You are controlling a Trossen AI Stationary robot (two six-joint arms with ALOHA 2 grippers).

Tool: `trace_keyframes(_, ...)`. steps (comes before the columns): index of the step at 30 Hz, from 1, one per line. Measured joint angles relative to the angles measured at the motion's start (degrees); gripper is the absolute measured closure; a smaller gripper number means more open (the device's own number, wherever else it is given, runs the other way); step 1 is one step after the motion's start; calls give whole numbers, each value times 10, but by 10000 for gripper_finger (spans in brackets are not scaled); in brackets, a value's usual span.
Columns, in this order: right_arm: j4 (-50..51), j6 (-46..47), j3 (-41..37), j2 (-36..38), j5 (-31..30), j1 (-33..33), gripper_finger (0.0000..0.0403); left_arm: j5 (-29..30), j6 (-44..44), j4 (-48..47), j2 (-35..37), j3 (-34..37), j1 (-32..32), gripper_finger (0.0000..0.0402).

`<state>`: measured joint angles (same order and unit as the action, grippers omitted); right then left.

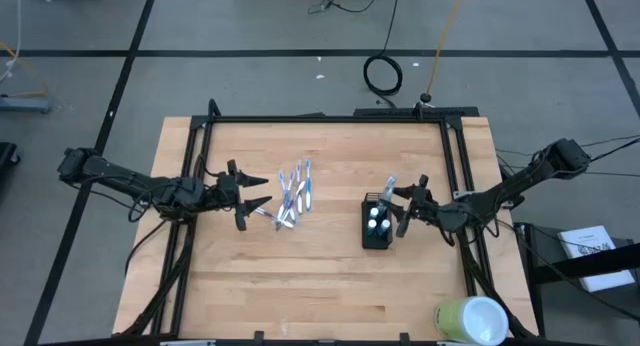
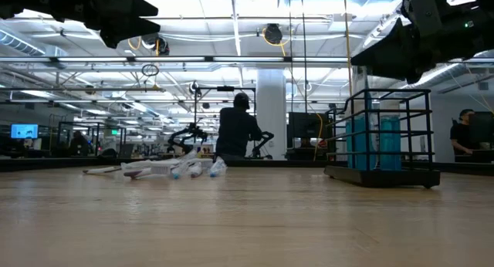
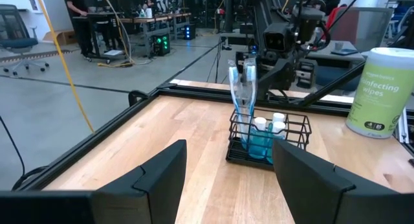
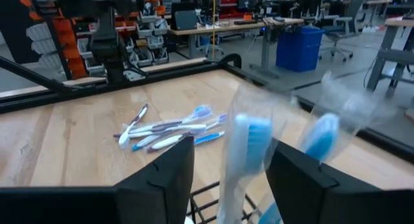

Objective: Pick & Place toothbrushing station
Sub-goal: Put the blue toothbrush into the black organizer

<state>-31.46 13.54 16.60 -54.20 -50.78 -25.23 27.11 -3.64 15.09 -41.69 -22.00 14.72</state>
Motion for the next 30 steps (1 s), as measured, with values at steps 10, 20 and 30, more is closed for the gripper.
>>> trace_keyframes(10, 0, -72, 0, 71, -18, 0, 223, 0, -4, -3, 0, 0, 0, 167)
trace_keyframes(20, 1, -75, 0, 96, -17, 0, 230, 0, -6, -3, 0, 0, 0, 167)
trace_keyframes(30, -108, -129, 0, 96, -14, 0, 232, 0, -8, -3, 0, 0, 0, 167)
